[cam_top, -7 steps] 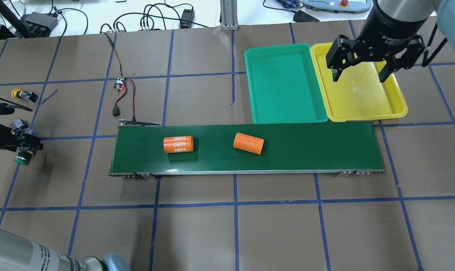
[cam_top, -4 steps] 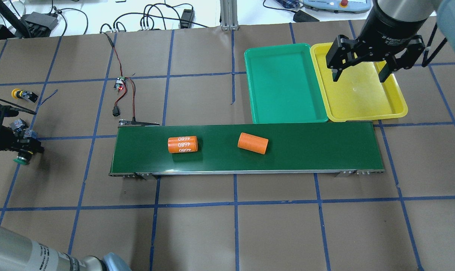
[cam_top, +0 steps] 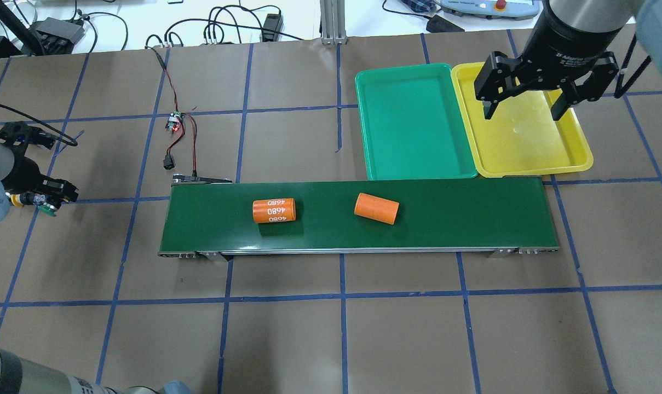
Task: Sort buttons by color to trays
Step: 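Grasp the green-capped button and carry it to the belt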
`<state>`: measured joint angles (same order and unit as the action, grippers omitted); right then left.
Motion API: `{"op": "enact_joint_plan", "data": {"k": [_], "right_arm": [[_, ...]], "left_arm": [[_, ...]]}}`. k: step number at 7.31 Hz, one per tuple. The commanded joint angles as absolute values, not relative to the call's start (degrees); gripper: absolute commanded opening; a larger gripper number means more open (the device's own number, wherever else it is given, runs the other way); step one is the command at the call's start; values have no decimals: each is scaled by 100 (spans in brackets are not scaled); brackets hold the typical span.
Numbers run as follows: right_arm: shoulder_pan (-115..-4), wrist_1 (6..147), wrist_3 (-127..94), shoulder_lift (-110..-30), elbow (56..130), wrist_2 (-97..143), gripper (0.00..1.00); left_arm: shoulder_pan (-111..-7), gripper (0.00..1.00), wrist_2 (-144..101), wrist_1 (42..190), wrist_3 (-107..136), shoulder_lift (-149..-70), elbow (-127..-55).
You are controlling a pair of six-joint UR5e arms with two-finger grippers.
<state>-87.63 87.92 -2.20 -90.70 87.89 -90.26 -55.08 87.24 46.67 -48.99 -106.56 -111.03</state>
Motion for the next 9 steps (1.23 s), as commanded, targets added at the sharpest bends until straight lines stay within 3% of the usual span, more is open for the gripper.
{"op": "enact_joint_plan", "data": {"k": [1, 4, 9], "right_arm": [[-8763, 8807, -220, -9070, 8789, -9026, 100], [-8763, 8806, 417, -9079, 8998, -9044, 100], [-8833, 10309, 1346, -9071, 10422, -9993, 100]], "left_arm": [[-6465, 0, 8894, 5307, -4913, -10013, -11092], [-7870, 0, 8763, 5643, -4983, -9712, -10934], [-9165, 0, 8833, 5102, -5817, -9886, -11354]]}}
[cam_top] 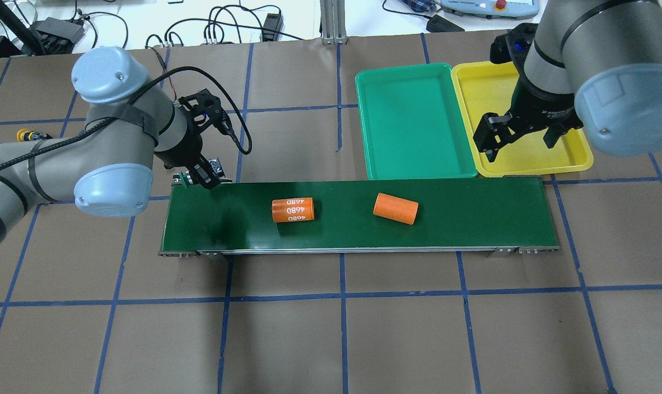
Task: Sort buttons by color to trays
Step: 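Set the green button on the belt while the right gripper lowers to the belt end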
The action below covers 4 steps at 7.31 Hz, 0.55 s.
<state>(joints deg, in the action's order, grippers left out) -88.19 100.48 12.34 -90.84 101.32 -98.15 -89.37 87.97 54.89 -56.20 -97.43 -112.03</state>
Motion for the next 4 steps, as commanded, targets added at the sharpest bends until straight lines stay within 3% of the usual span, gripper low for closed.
{"op": "enact_joint_plan", "data": {"k": [1, 2, 4], "right_arm": [[-8859, 10283, 1371, -9044, 10528, -9950, 100], [-8877, 10248, 1528, -8826, 10555, -9862, 100], [-8859, 10327, 2621, -8561, 10547, -9835, 100]], "left_arm": [[-9367, 0, 8781, 4958, -5958, -9862, -11590], [-9430, 0, 8780, 4800, -6055, -9740, -11784], [-9405, 42, 8763, 4502, -6012, -9695, -12144]]}}
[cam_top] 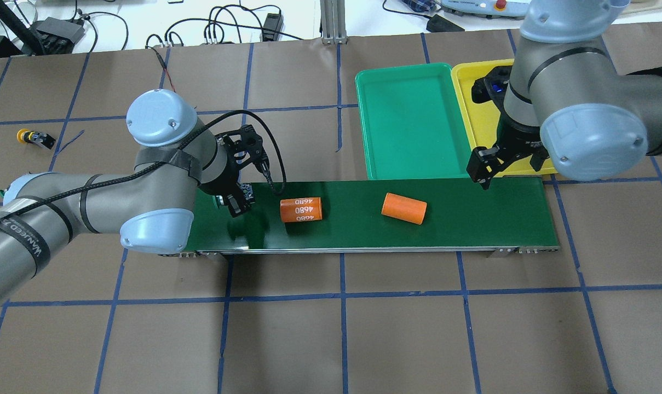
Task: Sort buttons by color to trays
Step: 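Set the green button on the belt while the right gripper lowers to the belt end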
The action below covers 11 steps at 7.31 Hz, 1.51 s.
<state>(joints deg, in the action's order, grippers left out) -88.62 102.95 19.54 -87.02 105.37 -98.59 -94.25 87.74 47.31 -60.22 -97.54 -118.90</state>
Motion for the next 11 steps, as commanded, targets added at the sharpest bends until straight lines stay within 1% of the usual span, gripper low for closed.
{"op": "enact_joint_plan", "data": {"k": [1, 2, 3, 5, 6, 7, 9, 10, 11], "right_arm": [[-8859, 10327, 2871, -8508, 10564, -9835, 100], [-8859, 10397, 2935, -8386, 10686, -9844, 100], [-8851, 10554, 3057, -8385, 10783, -9844, 100], [-8859, 11106, 3172, -8393, 10968, -9609, 99], [-8868, 11266, 3530, -8385, 11030, -9111, 99], [-8859, 11459, 4107, -8385, 11117, -9088, 99], [-8833, 12344, 5732, -8489, 11677, -9149, 100], [-8842, 12610, 6766, -8595, 11942, -9106, 100], [-8842, 12708, 7794, -8630, 12005, -9105, 100]], "left_arm": [[-9413, 99, 8545, 4352, -5794, -9720, -12320], [-9396, 100, 8325, 4072, -5757, -9782, -12279], [-9335, 100, 8332, 4095, -5748, -9713, -12174], [-8923, 100, 8332, 4175, -5757, -9712, -12059], [-8634, 100, 8306, 4279, -5992, -9686, -11928], [-7970, 100, 8271, 4776, -6856, -9773, -11674], [-6773, 100, 8051, 5383, -8563, -9940, -11164], [-6402, 100, 8173, 5771, -9231, -9958, -11197], [-6059, 100, 8478, 5757, -9533, -10062, -11206]]}}
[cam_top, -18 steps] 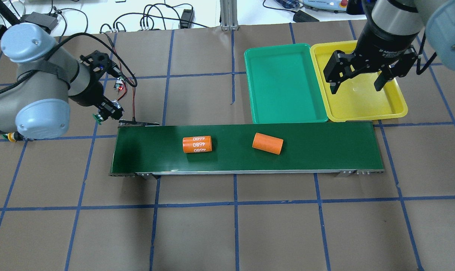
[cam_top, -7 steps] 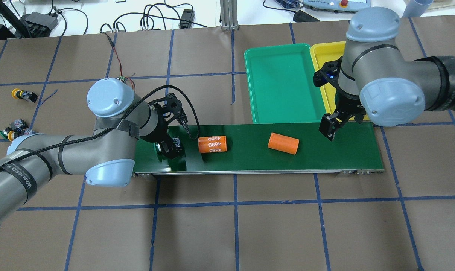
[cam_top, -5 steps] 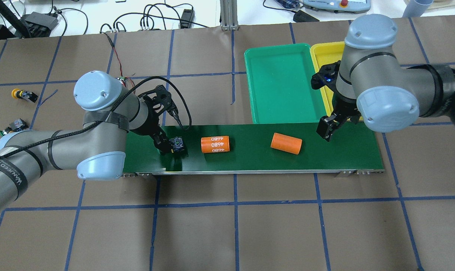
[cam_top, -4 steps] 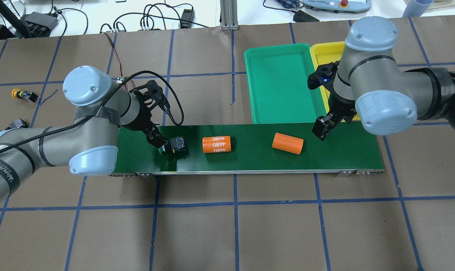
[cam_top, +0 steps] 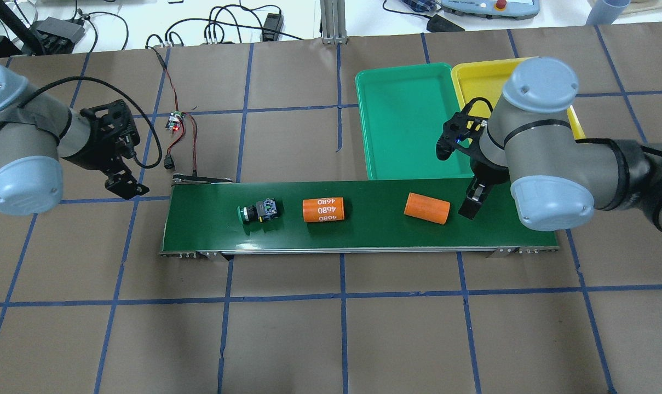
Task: Sort buttons by color to trays
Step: 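Hold the right gripper at the belt end while the left returns to the buttons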
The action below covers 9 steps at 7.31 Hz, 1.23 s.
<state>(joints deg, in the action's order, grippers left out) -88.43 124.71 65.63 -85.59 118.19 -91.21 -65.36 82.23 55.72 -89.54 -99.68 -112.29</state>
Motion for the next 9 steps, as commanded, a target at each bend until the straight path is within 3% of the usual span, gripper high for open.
{"op": "enact_joint_plan", "data": {"k": [1, 6, 9], "right_arm": [[-8842, 12709, 8179, -8631, 12006, -9105, 100], [-8868, 12718, 8229, -8683, 12024, -9070, 100], [-8886, 12726, 7945, -8754, 11989, -9079, 100]], "left_arm": [[-5864, 100, 8760, 5722, -9606, -10107, -11197], [-4704, 100, 9699, 5687, -10296, -10458, -11136], [-4702, 100, 9756, 5319, -10344, -10634, -11031]]}}
